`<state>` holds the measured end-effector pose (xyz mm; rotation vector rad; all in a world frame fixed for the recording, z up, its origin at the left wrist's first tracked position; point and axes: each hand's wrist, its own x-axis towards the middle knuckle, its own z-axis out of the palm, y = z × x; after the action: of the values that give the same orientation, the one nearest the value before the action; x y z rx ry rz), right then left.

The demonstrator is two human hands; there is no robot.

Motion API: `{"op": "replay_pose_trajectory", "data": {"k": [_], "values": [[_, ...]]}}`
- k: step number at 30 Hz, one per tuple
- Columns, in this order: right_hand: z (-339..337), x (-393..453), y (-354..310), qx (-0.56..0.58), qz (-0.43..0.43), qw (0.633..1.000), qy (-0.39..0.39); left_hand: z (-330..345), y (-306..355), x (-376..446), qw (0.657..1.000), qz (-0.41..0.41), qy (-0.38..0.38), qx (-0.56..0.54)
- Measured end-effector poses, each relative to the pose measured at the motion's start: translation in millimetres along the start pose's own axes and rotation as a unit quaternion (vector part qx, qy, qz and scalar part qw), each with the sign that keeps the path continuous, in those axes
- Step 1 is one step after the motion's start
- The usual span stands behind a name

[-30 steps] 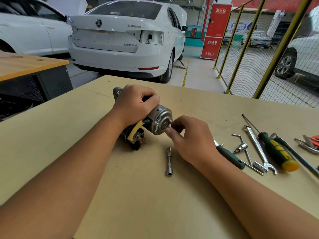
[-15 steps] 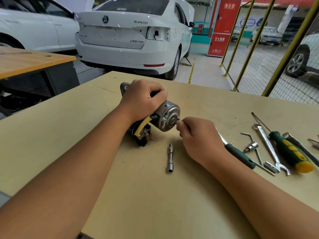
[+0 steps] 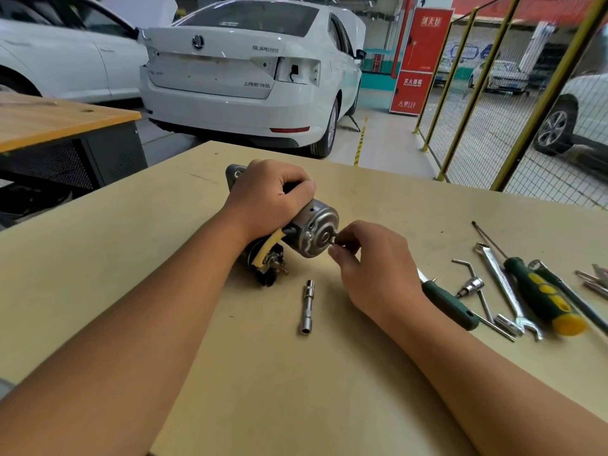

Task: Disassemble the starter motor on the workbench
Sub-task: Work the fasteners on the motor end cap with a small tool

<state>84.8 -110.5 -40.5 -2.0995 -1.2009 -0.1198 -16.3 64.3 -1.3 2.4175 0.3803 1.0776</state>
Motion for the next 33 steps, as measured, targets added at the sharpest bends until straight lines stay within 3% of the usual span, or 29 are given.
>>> {"op": "replay_pose_trajectory", "data": {"k": [6,13,18,24,28,33], "values": [[0.5,-2.1,1.9,-0.039,0.022,0.998,-0.047,-0.3,0.1,0.6,1.0,-0.005,0.002,0.0],[-1.8,-1.3,-4.2,-0.001,0.002,1.0,-0.008,0.0,0.1,0.2,1.0,-0.004,0.001,-0.003],[-1.4,-4.9,-1.9,-0.102,-0.004,0.994,-0.045,0.4,-0.4,0.0,1.0,-0.005,0.002,-0.002],[-3.1,-1.6,-6.3,-0.033,0.008,0.999,-0.013,0.2,0.1,-0.1,1.0,-0.006,-0.004,-0.004],[-4.0,-8.7,-9.8,-0.089,-0.032,0.995,-0.028,0.1,0.2,0.1,1.0,-0.006,-0.003,-0.005],[-4.1,-6.5,-6.1,-0.136,-0.017,0.99,-0.025,0.2,0.4,0.1,1.0,-0.008,-0.006,-0.003]]}}
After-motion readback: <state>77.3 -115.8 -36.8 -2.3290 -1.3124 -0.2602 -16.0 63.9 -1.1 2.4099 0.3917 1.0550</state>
